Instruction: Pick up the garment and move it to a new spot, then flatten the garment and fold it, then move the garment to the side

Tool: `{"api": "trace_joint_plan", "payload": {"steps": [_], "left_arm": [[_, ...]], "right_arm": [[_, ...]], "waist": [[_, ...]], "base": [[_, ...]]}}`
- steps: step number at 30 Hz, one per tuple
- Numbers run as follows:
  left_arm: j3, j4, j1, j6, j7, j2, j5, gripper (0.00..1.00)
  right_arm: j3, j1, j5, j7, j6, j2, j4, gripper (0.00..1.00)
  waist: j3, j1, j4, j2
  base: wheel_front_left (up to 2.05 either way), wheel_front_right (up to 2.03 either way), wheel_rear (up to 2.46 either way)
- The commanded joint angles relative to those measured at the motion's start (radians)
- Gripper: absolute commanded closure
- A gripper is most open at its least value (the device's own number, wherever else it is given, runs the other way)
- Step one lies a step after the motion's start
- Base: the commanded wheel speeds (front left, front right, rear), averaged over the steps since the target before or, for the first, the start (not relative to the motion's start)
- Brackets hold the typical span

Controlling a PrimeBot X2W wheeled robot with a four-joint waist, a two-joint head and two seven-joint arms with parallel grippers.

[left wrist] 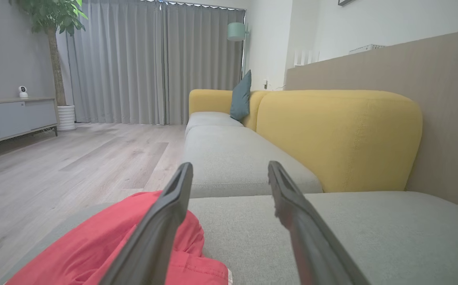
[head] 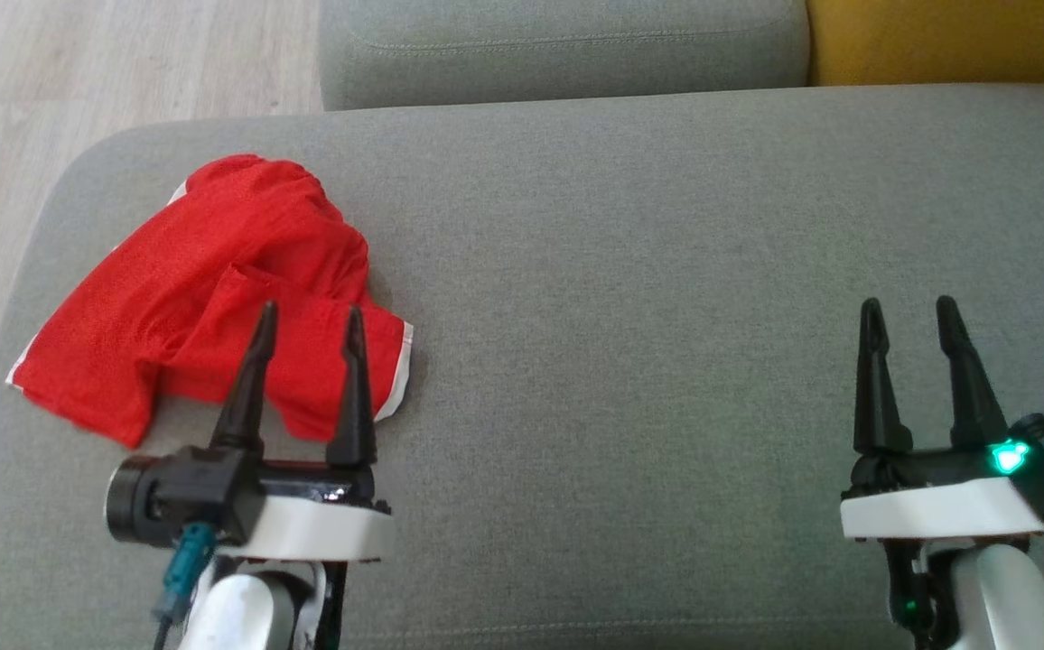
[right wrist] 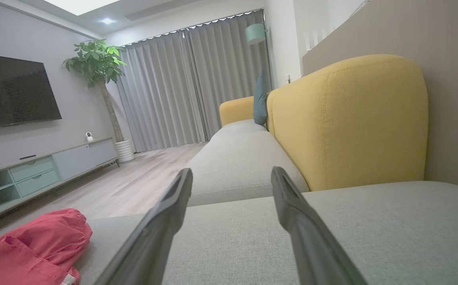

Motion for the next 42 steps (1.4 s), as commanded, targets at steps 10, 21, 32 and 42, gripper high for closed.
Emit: {"api": "trace_joint_plan", "payload": {"steps": [10, 21, 32, 42], "left_arm": [[0.062, 0.022, -0.024, -0.046, -0.012, -0.022, 0.042, 0.00], [0.069, 0.024, -0.029, -0.054, -0.012, -0.027, 0.045, 0.00], [0.104, 0.030, -0.010, -0.040, -0.012, -0.027, 0.048, 0.00], [0.140, 0.030, 0.011, -0.051, -0.012, -0.027, 0.055, 0.00]], "right_arm": [[0.032, -0.027, -0.002, -0.013, 0.008, -0.009, 0.010, 0.00], [0.029, -0.021, -0.011, -0.013, 0.008, -0.009, 0.015, 0.00], [0.065, -0.001, -0.003, -0.013, 0.008, -0.009, 0.029, 0.00], [0.110, 0.028, 0.019, -0.013, 0.008, -0.009, 0.039, 0.00]], "waist": [[-0.002, 0.0000, -0.005, 0.0000], [-0.008, 0.0000, 0.030, 0.0000], [-0.029, 0.0000, 0.180, 0.0000], [-0.053, 0.0000, 0.309, 0.0000]], "base": [[0.00, 0.00, 0.00], [0.00, 0.00, 0.00], [0.00, 0.00, 0.00], [0.00, 0.00, 0.00]]}}
